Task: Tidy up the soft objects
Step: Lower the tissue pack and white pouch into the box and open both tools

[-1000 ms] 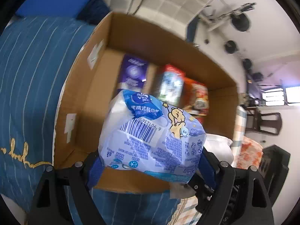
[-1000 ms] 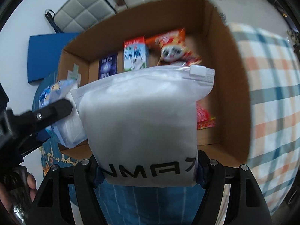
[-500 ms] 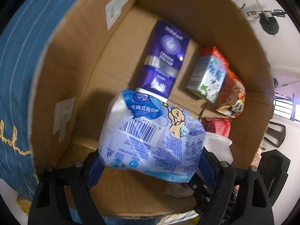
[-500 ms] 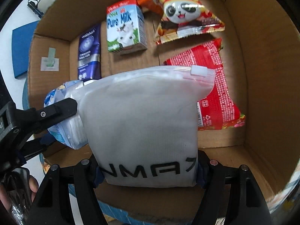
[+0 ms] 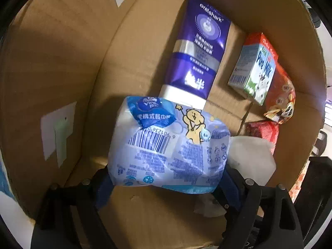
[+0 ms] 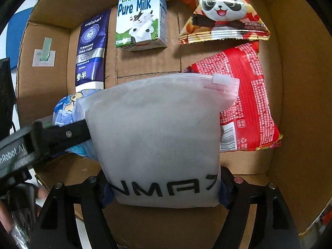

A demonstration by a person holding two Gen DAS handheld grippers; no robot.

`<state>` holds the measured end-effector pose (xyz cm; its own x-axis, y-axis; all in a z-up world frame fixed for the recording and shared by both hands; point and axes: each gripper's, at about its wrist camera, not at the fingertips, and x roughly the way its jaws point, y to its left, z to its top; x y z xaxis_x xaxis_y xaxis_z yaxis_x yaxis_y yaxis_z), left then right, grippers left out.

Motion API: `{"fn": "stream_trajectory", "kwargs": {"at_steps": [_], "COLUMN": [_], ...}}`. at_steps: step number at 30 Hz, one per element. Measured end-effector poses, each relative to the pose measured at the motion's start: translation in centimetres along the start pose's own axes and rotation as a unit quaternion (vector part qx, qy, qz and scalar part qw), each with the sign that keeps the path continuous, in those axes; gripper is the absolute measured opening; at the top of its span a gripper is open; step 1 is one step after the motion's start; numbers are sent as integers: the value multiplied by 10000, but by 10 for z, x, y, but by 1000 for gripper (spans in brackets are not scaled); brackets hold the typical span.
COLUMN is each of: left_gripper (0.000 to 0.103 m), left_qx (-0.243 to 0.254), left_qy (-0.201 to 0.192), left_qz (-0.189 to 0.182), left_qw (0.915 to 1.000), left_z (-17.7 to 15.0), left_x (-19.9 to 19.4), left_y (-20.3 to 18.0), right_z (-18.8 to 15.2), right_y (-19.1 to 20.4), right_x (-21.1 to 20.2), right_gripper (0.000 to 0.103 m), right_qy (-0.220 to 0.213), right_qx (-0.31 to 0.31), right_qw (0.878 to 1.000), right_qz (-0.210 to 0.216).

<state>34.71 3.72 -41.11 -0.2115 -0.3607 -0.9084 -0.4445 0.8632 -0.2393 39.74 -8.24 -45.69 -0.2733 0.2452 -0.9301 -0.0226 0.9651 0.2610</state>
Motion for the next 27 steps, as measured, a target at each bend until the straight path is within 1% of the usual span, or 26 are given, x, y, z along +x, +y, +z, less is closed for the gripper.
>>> {"fn": "stream_trajectory", "kwargs": {"at_steps": [4,5,8,10,14,17,20,21,23,24,25,27], "left_gripper": [89,90,94,97,102,102,102,102,102,102,102,102], "left_qx": [302,356,481,572,674,736,845,878,1020,1138,1221,1435], "left_qy": [-33,-48,-165,-296,-492,-680,-927,-989,-1195,-1352,-1460,-1738], "left_qz": [272,316,429,448,462,561,677,683,764,815,850,950], "left_qw": [9992,9989,9978,9969,9954,9934,9898,9889,9846,9809,9780,9696], "left_z": [-4,-6,-11,-15,-24,-27,-33,-33,-42,-47,-49,-59], "left_x": [-7,-8,-19,-28,-45,-59,-76,-82,-94,-99,-101,-113], "left_y": [-11,-15,-29,-35,-39,-40,-41,-48,-52,-56,-60,-65], "right_z": [0,2,3,2,-1,-3,-7,-7,-11,-14,-17,-23], "right_y": [9,3,8,12,19,22,23,24,25,24,24,24], "right_x": [-1,-3,-10,-18,-30,-39,-50,-54,-63,-65,-69,-77], "right_gripper": [81,81,84,87,87,87,87,87,92,96,97,97], "right_qy": [51,56,27,-25,-110,-211,-349,-398,-584,-658,-747,-944], "right_qx": [-55,-59,-151,-200,-325,-366,-354,-352,-350,-359,-364,-337], "right_qw": [10000,10000,9999,9998,9994,9990,9986,9983,9967,9957,9945,9919], "right_qz": [-28,-27,-44,-55,-81,-136,-186,-234,-449,-541,-640,-785]}}
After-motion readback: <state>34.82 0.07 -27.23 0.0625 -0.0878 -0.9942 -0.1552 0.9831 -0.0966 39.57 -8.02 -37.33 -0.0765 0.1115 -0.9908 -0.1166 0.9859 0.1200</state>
